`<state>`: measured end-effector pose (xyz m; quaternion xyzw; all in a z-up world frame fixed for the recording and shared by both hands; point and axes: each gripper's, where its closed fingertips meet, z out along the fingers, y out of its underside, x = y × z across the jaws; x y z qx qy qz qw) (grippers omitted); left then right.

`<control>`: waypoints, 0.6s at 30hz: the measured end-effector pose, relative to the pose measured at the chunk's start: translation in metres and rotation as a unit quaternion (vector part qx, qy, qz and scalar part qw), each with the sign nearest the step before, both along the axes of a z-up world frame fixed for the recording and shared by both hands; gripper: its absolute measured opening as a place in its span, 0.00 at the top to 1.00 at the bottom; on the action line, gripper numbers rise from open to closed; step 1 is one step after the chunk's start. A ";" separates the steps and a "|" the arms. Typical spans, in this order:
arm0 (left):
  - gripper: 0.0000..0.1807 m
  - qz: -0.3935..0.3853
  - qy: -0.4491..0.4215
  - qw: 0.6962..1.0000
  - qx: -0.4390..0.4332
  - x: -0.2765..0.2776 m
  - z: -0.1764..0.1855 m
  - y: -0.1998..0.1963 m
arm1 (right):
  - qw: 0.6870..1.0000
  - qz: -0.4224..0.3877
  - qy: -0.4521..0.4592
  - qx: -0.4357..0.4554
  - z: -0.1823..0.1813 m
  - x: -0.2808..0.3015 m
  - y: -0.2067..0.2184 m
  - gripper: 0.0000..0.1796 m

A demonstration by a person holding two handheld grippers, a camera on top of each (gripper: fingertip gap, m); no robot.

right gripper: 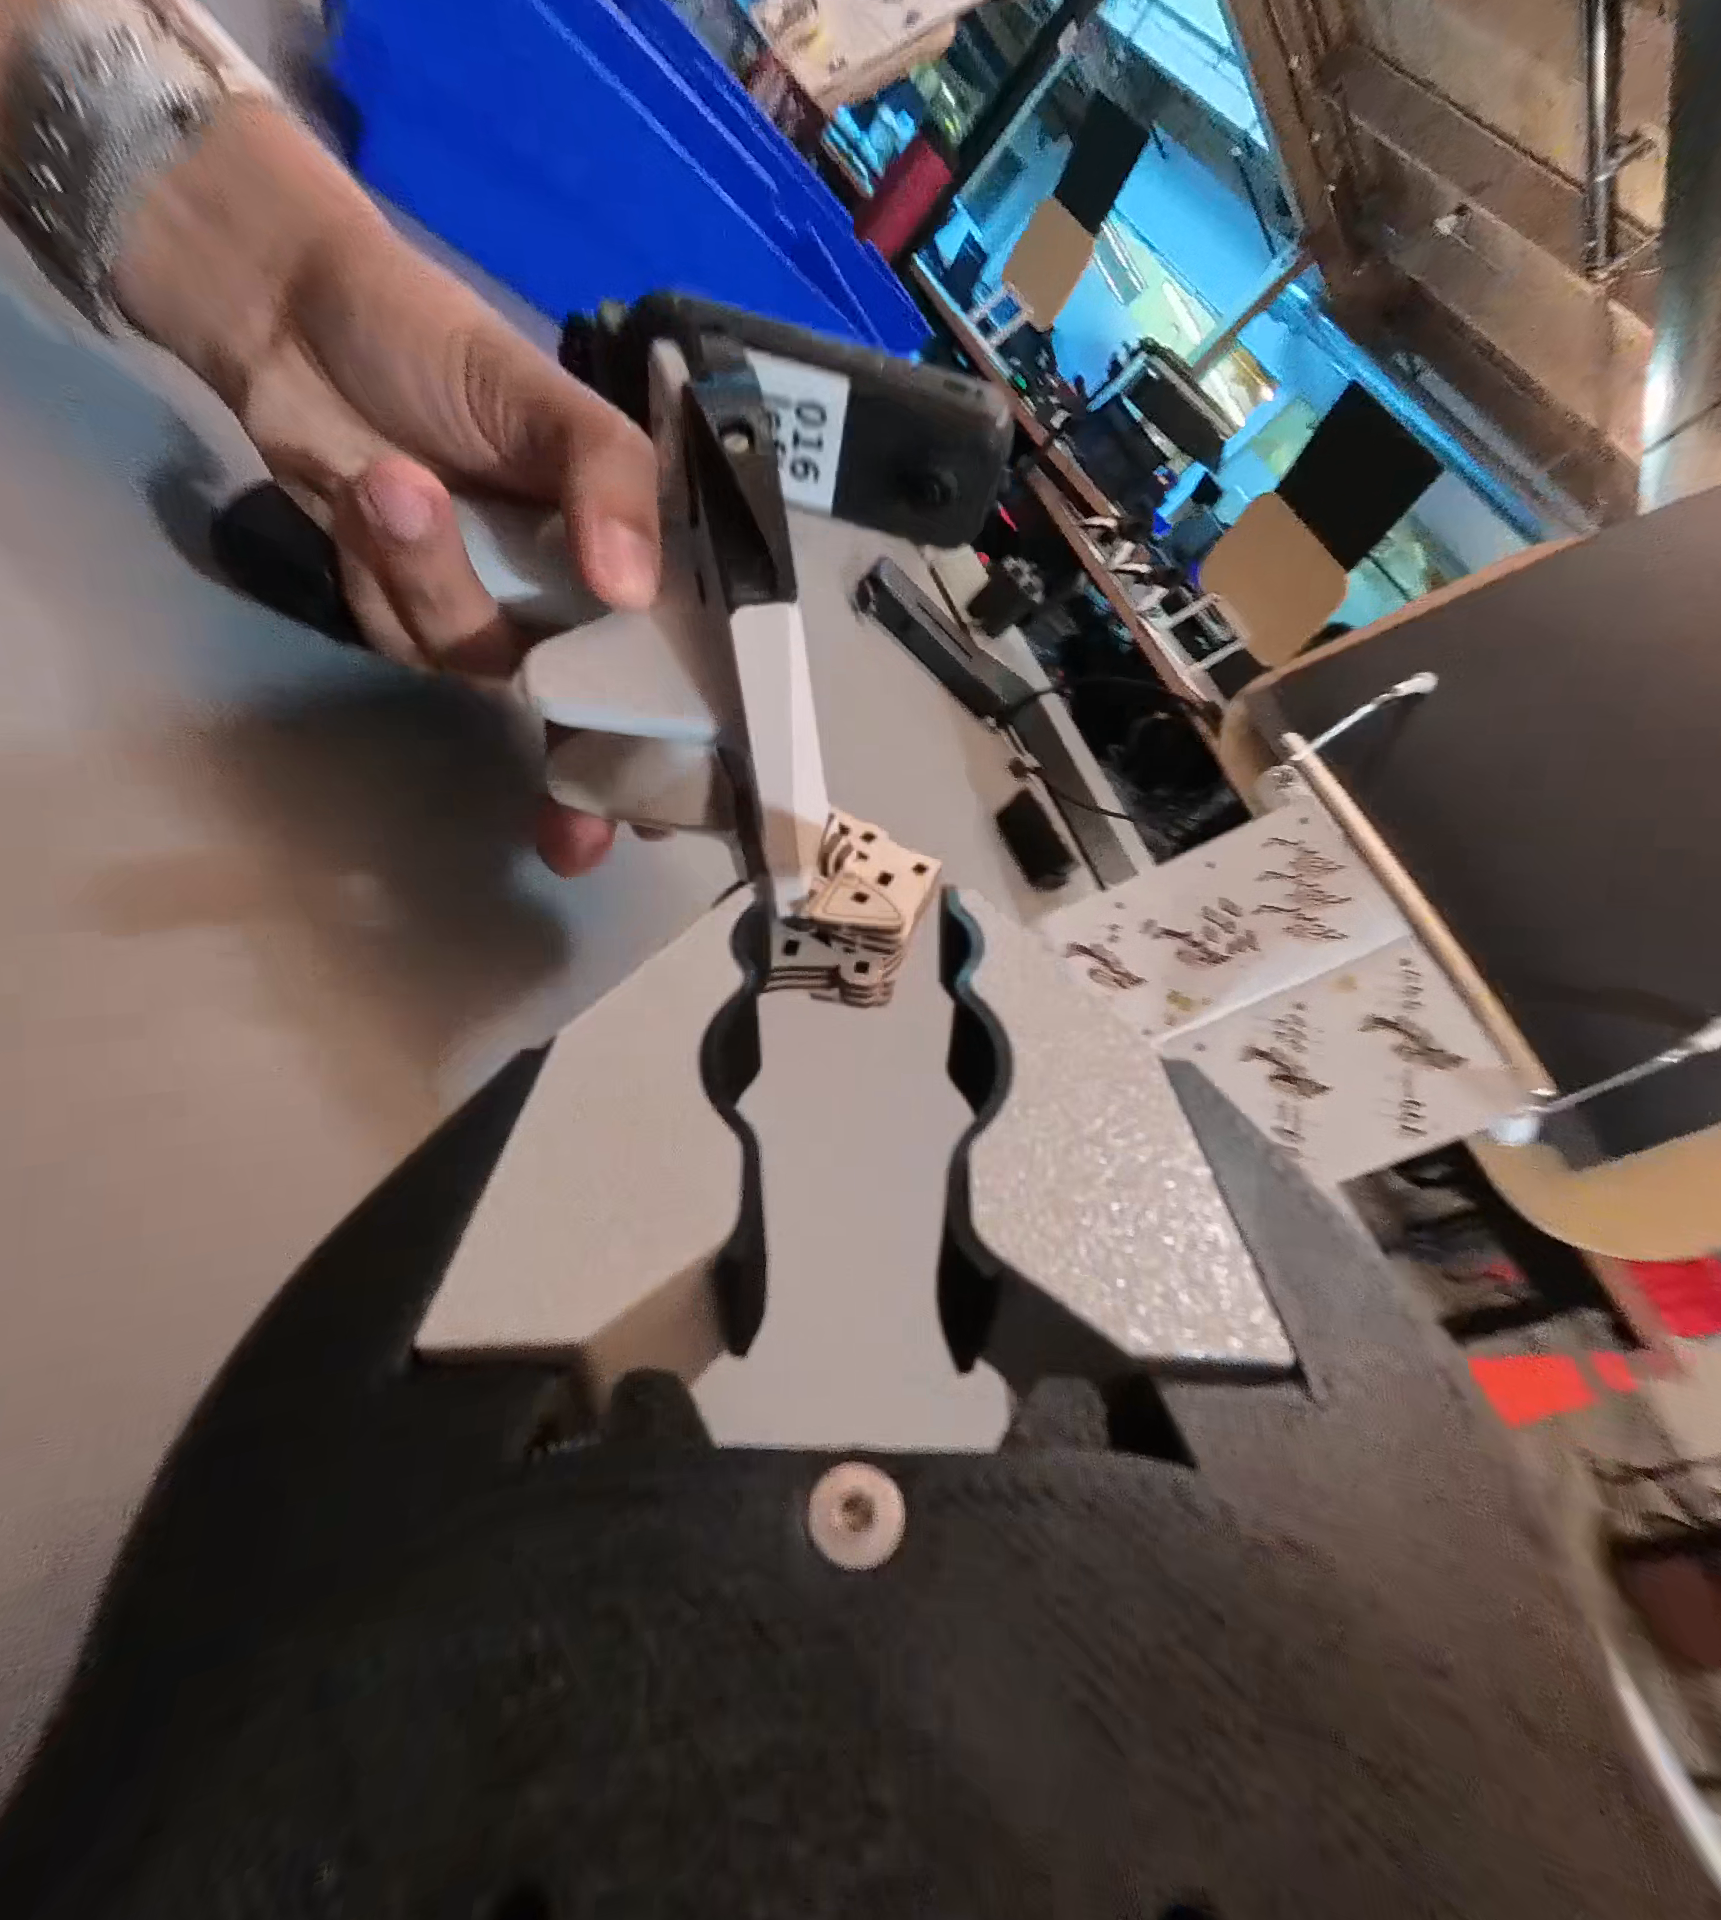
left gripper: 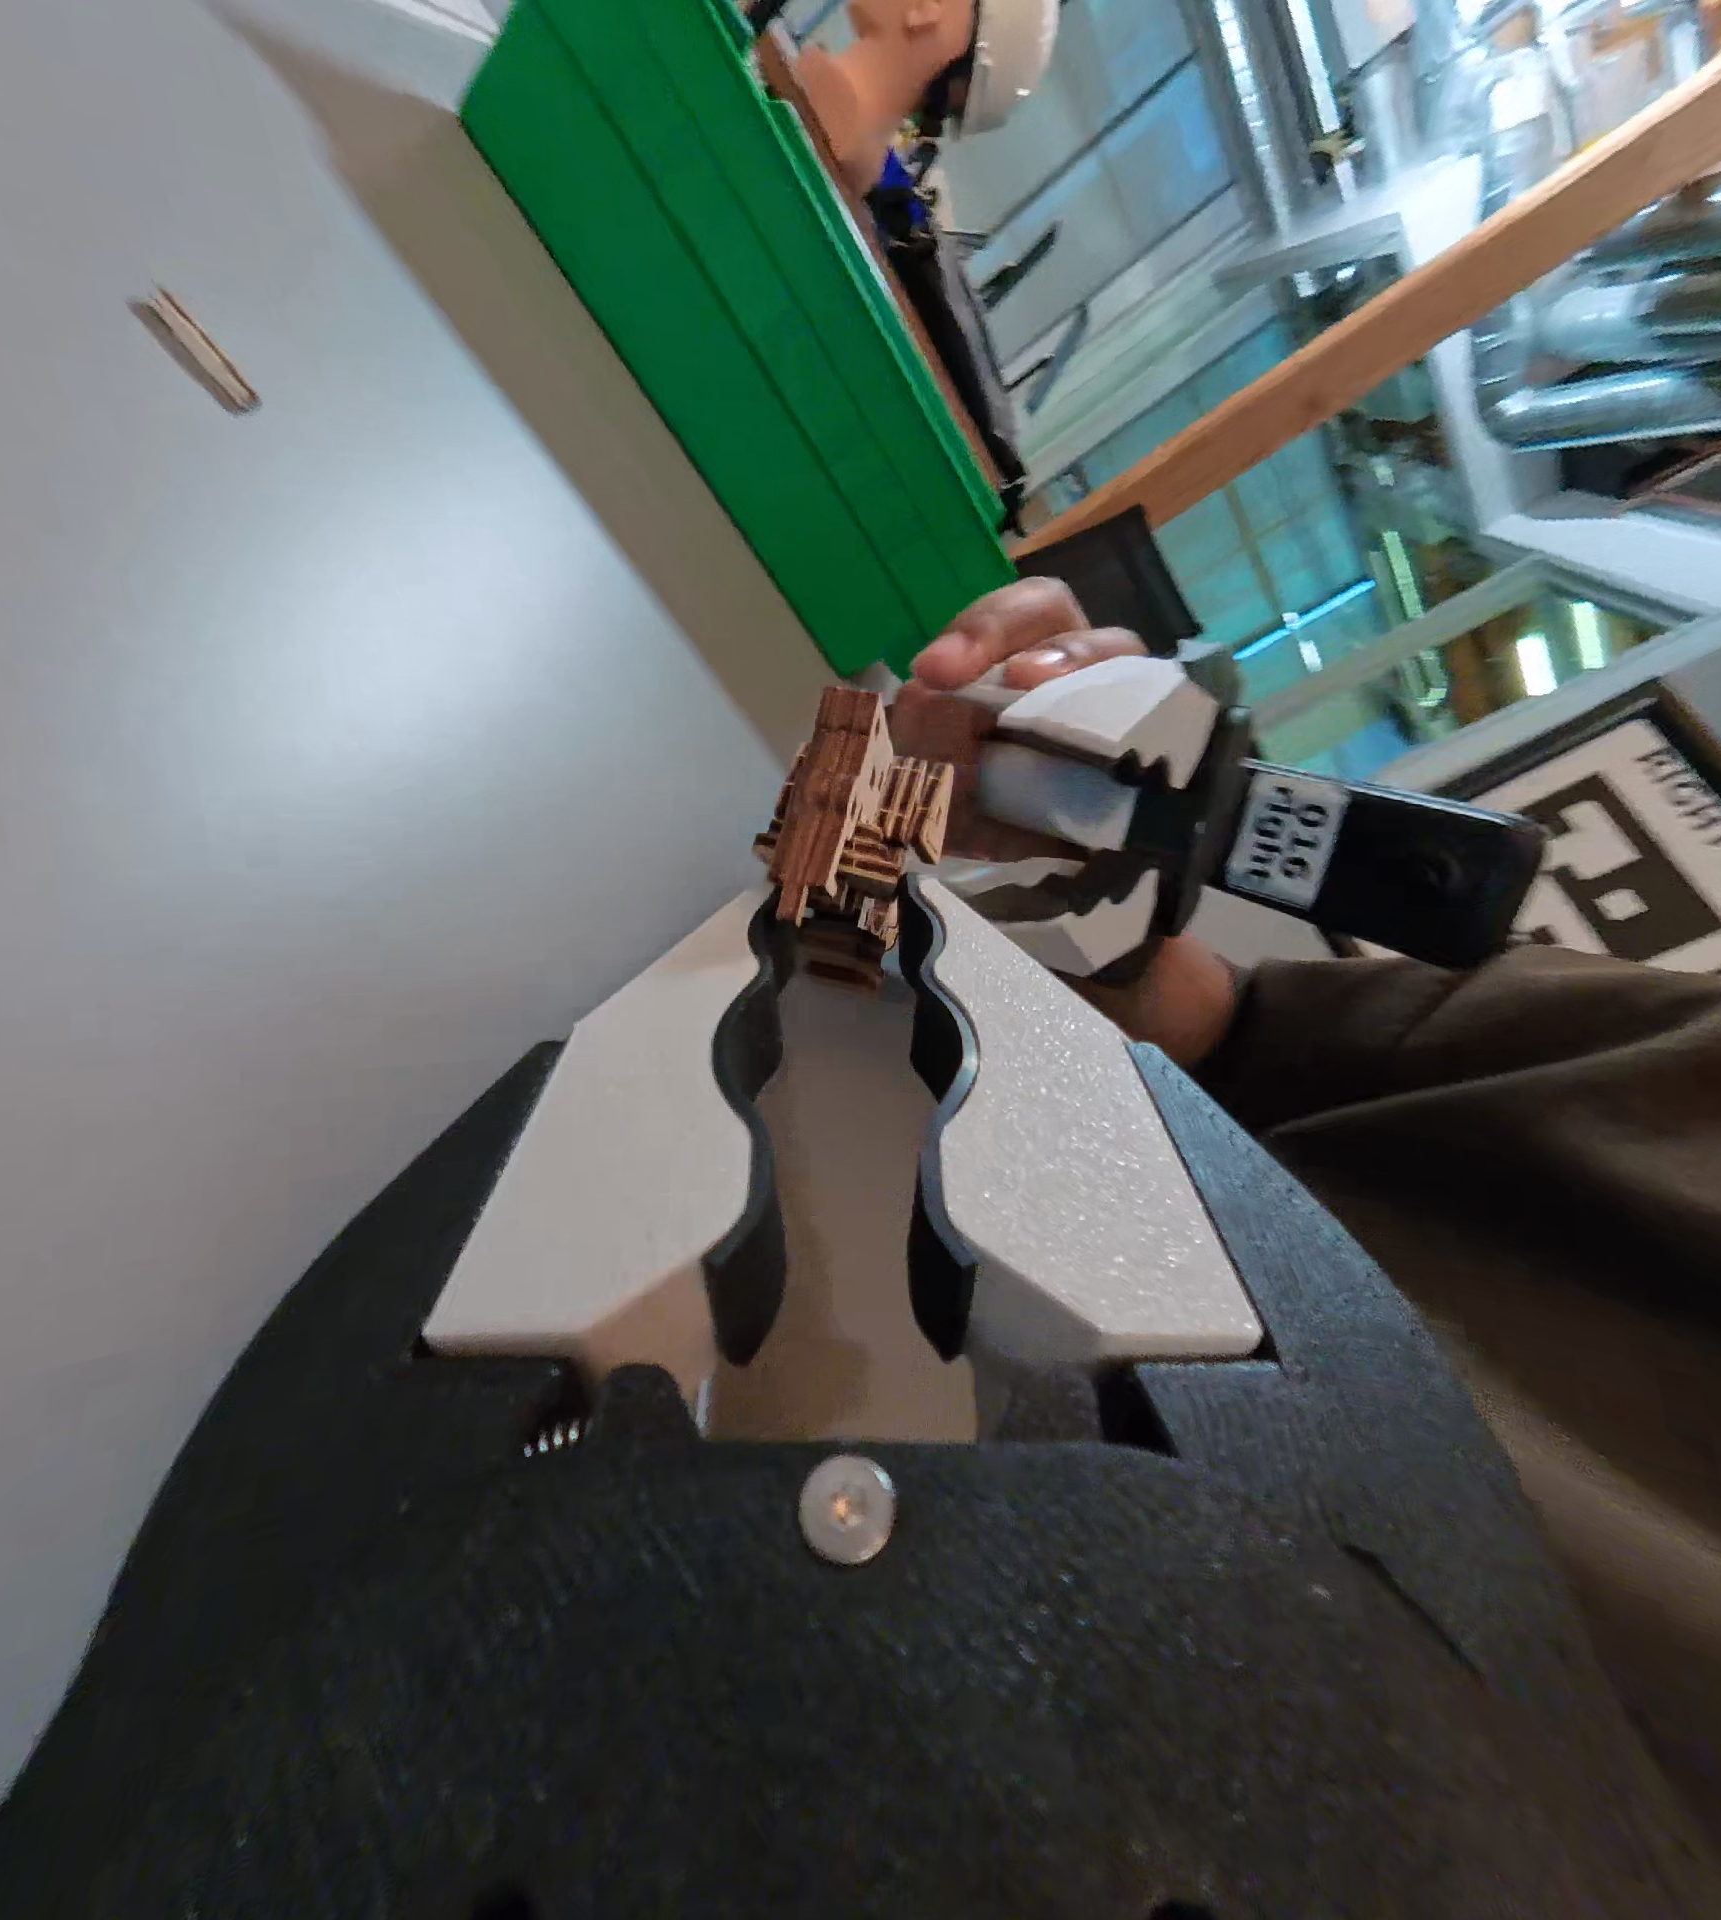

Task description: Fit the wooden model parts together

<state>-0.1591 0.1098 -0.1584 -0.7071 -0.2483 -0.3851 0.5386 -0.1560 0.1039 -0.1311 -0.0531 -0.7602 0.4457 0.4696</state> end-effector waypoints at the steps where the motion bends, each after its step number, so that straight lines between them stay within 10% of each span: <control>1: 0.91 0.008 0.020 1.000 -0.013 -0.002 -0.003 0.001 | 1.000 -0.017 0.016 0.016 0.001 -0.002 0.003 0.82; 18: 0.90 0.005 0.241 0.964 -0.116 0.007 -0.027 0.018 | 0.965 -0.082 0.046 0.245 -0.037 0.002 0.020 0.91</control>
